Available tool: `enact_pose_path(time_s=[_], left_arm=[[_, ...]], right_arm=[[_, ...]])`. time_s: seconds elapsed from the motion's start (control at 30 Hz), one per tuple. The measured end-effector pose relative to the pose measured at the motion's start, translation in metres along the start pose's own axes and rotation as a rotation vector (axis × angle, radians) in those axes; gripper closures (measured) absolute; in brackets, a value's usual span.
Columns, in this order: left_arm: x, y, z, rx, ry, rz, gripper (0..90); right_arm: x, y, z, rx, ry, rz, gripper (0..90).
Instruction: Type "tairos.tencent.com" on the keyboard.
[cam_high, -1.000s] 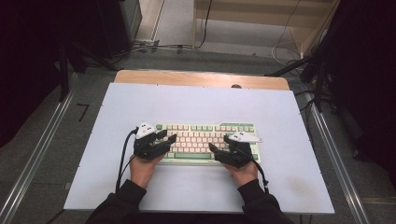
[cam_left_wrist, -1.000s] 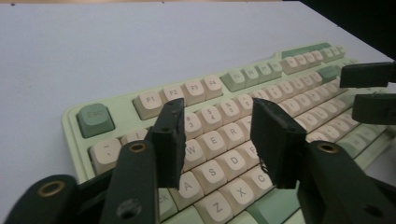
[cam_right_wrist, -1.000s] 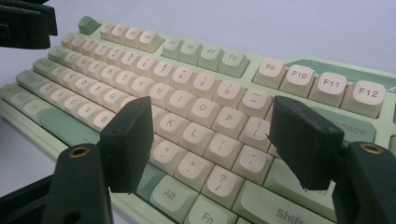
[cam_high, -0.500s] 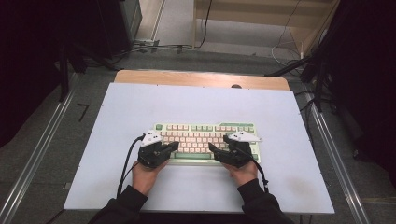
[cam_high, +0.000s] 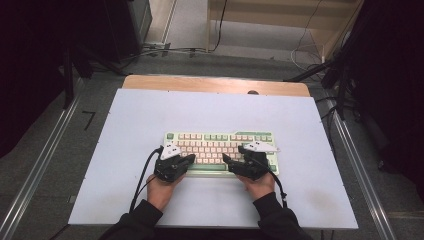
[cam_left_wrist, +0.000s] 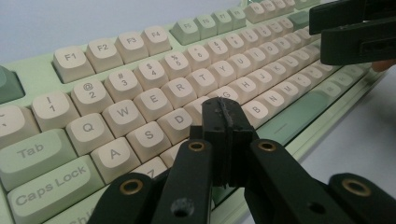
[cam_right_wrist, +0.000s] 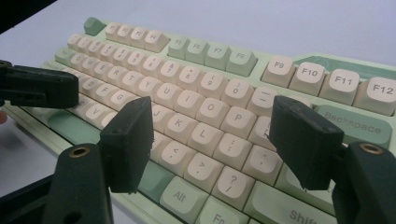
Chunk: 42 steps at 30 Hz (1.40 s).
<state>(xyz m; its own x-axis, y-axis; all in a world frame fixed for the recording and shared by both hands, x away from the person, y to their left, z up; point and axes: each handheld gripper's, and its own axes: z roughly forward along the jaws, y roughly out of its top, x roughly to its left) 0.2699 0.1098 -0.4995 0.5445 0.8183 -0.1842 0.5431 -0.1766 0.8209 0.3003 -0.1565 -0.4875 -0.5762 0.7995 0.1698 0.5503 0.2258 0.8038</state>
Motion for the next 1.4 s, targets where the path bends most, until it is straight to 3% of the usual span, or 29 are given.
enact_pose_path(time_s=[0.43,0.53,0.6,0.67,0.73,0.83,0.9,0.97,1.27,1.4], left_arm=[[-0.001,0.002,0.006,0.036,0.023,0.004,90.0],[-0.002,0.004,0.0,-0.013,0.01,-0.005,90.0],[-0.002,0.006,-0.008,-0.07,0.001,-0.018,88.7],[-0.001,0.007,-0.013,-0.109,0.012,-0.028,79.3],[0.002,0.006,-0.019,-0.157,0.024,-0.062,68.7],[0.007,0.006,-0.025,-0.188,0.044,-0.103,53.1],[0.01,0.006,-0.027,-0.196,0.052,-0.108,45.2],[0.012,0.005,-0.03,-0.205,0.085,-0.104,39.8],[0.021,-0.004,-0.039,-0.233,0.14,-0.11,36.7],[0.022,-0.007,-0.041,-0.243,0.153,-0.115,36.6]], right_arm=[[0.0,0.001,-0.001,-0.005,0.001,-0.004,29.4],[0.0,0.001,-0.001,-0.004,0.001,-0.008,29.4],[0.0,0.002,-0.002,-0.006,0.0,-0.011,29.6],[0.0,0.002,-0.002,-0.008,0.0,-0.009,29.7],[-0.002,0.002,-0.002,-0.005,-0.003,-0.008,29.7],[-0.002,0.002,-0.002,-0.005,-0.008,-0.011,31.6],[-0.003,0.002,-0.003,-0.009,-0.007,-0.015,35.9],[-0.003,0.002,-0.003,-0.012,-0.005,-0.02,42.0],[-0.004,0.005,-0.003,-0.015,0.006,-0.047,75.6],[-0.004,0.009,-0.003,-0.023,0.0,-0.057,86.2]])
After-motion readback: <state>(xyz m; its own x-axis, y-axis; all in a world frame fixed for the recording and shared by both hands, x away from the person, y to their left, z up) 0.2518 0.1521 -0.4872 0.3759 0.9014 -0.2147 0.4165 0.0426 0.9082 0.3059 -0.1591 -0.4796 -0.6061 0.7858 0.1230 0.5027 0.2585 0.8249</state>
